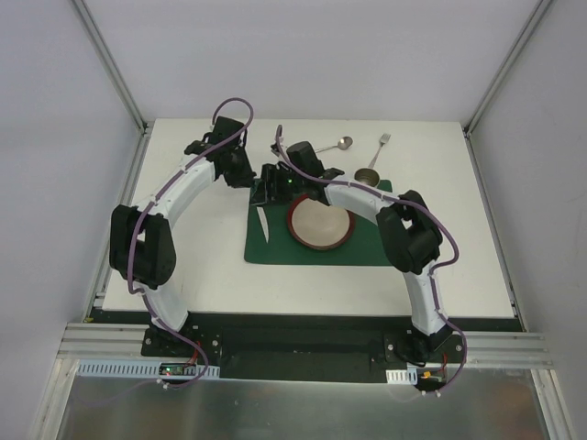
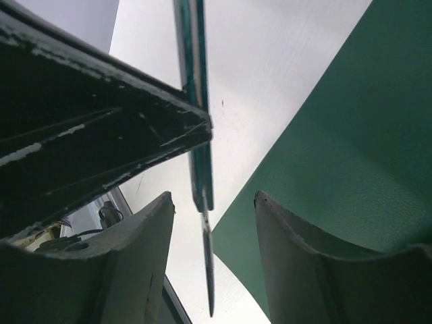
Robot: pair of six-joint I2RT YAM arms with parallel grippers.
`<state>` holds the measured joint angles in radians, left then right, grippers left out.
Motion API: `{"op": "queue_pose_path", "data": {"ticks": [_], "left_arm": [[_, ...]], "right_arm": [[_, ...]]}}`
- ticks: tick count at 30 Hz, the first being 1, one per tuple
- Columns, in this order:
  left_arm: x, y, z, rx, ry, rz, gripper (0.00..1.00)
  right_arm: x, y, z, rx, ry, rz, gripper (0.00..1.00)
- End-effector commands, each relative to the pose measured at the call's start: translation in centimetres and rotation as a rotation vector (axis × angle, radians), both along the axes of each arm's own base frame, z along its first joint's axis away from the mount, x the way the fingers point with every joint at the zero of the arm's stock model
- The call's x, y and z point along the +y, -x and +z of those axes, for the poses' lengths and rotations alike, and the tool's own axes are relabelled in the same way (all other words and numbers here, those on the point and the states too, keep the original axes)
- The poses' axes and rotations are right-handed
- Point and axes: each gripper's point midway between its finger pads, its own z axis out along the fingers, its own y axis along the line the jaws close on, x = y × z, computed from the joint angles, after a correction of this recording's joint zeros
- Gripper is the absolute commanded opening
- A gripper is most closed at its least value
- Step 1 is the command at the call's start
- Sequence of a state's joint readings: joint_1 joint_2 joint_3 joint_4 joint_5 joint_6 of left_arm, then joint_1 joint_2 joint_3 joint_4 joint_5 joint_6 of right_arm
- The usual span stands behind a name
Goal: Set the dinner table for one person
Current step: Pick up the knife at the center of the board.
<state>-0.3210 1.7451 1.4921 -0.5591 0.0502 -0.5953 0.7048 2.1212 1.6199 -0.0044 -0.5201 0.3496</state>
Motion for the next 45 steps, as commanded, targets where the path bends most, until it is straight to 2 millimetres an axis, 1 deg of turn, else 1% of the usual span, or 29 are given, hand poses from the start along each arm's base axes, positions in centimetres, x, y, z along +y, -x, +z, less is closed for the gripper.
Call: {"op": "queue_pose_path", "data": {"ticks": [1, 5, 11, 17, 18, 21, 23, 24, 28, 34, 35, 37, 38, 40, 41, 42, 43, 44, 45], "left_arm": [[-1.3, -1.4, 0.9, -0.031, 0.057, -0.005, 0.0], [-1.8, -1.6, 0.2, -0.024, 0.079, -0.007, 0.0], [-2.0, -1.5, -0.3, -0.015, 0.089, -0.006, 0.0], [-1.7, -0.7, -0.8, -0.003, 0.078, -0.006, 0.0], [-1.6, -0.6, -0.7, -0.005, 0.077, -0.009, 0.0], [-1.4, -0.4, -0.9, -0.004, 0.067, -0.008, 0.0], [-1.3, -0.2, -1.0, -0.004, 0.063, -0.005, 0.0], [-1.2, -0.2, -1.1, -0.003, 0.059, -0.007, 0.0], [-1.0, -0.4, -0.8, -0.02, 0.048, -0.004, 0.0], [-0.5, -1.1, -0.2, -0.053, 0.016, -0.003, 0.0], [-0.6, -1.3, -0.1, -0.057, 0.016, -0.004, 0.07], [-0.6, -1.5, 0.0, -0.064, 0.007, -0.013, 0.13], [-0.5, -1.8, 0.2, -0.074, 0.006, -0.014, 0.21], [-0.5, -1.9, 0.5, -0.084, -0.002, -0.027, 0.27], [-0.6, -2.2, 1.1, -0.102, -0.003, -0.028, 0.3], [-0.5, -2.3, 1.5, -0.112, -0.007, -0.036, 0.38], [-0.4, -2.4, 1.7, -0.118, -0.014, -0.039, 0.41], [-0.4, -2.7, 2.6, -0.136, -0.017, -0.038, 0.43], [-0.2, -2.7, 2.9, -0.138, -0.026, -0.046, 0.44]], "right_arm": [[1.7, -0.6, 2.2, -0.048, -0.061, 0.007, 0.54], [1.6, -0.7, 1.9, -0.049, -0.054, 0.005, 0.52], [1.8, -1.0, 1.4, -0.042, -0.051, 0.004, 0.4], [1.9, -1.1, 0.9, -0.04, -0.045, 0.004, 0.27], [1.8, -1.2, 0.9, -0.039, -0.045, 0.0, 0.18], [1.8, -1.2, 0.5, -0.032, -0.038, -0.003, 0.01], [1.9, -1.1, 0.6, -0.033, -0.038, -0.001, 0.01], [1.8, -1.2, 0.3, -0.03, -0.033, -0.004, 0.01], [1.4, -1.2, 0.6, -0.035, -0.032, -0.005, 0.01], [1.0, -1.4, 1.0, -0.045, -0.023, 0.0, 0.01], [1.0, -1.4, 0.8, -0.046, -0.019, 0.0, 0.01], [0.5, -1.2, 0.5, -0.03, -0.001, -0.002, 0.01], [0.3, -1.3, 0.5, -0.033, 0.0, -0.005, 0.01], [0.0, -1.5, 0.4, -0.031, 0.005, -0.013, 0.01], [-0.2, -1.6, 0.2, -0.032, 0.006, -0.015, 0.01], [-0.3, -1.6, 0.4, -0.032, 0.006, -0.015, 0.01], [-0.6, -2.0, 0.4, -0.035, 0.006, -0.025, 0.01], [-0.8, -2.1, 0.3, -0.029, 0.006, -0.027, 0.01], [-1.1, -2.4, 0.6, -0.033, 0.003, -0.034, 0.01]]}}
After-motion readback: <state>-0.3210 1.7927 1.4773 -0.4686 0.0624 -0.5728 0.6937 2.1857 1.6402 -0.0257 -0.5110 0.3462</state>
